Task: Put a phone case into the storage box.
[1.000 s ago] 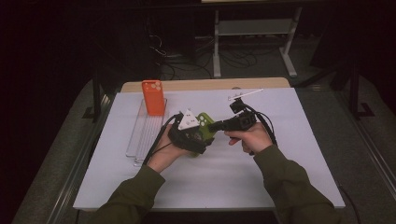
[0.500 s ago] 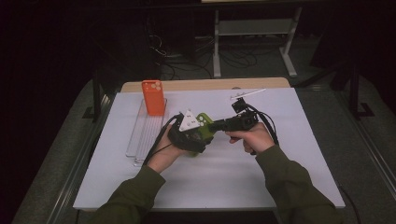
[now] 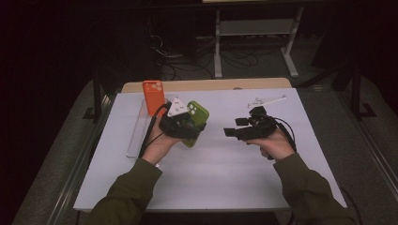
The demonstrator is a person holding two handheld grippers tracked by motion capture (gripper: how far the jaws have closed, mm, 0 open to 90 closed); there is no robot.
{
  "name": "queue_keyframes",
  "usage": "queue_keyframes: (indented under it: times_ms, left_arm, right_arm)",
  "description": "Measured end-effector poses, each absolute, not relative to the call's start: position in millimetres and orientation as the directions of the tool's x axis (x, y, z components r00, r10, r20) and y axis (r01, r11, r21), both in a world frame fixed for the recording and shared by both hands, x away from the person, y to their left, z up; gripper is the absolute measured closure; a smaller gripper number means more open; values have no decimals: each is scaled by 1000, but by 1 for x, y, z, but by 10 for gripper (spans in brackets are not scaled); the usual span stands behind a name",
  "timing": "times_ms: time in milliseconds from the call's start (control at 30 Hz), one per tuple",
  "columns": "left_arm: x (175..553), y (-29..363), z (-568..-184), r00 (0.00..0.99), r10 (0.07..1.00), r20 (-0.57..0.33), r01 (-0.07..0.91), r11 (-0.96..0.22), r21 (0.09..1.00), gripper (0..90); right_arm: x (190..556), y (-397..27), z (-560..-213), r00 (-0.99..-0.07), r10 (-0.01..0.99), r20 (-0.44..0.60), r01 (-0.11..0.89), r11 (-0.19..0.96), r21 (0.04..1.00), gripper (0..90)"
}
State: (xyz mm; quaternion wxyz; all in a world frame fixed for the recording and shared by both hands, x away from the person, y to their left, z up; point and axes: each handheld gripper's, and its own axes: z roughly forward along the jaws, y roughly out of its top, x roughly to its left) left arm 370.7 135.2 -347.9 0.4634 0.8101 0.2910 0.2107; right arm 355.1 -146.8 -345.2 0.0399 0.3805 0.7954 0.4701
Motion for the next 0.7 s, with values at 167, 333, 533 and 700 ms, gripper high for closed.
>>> queue_keyframes:
  times_ms: [167, 333, 533, 700]
  left_arm:
    - [379, 141, -336, 725, 685, 70, 284, -390, 876, 162]
    - [388, 150, -323, 697, 715, 51, 293, -349, 890, 162]
    - [397, 164, -309, 662, 748, 41, 305, -319, 897, 162]
    - [405, 176, -299, 634, 773, 26, 313, -287, 905, 162]
  right_arm:
    - [349, -151, -357, -679, 697, 230, 551, 276, 787, 178]
    - [343, -154, -376, -658, 738, 151, 522, 303, 797, 100]
    - [334, -156, -393, -651, 755, 87, 506, 345, 790, 12]
    - [326, -158, -400, -641, 766, 54, 490, 354, 797, 0]
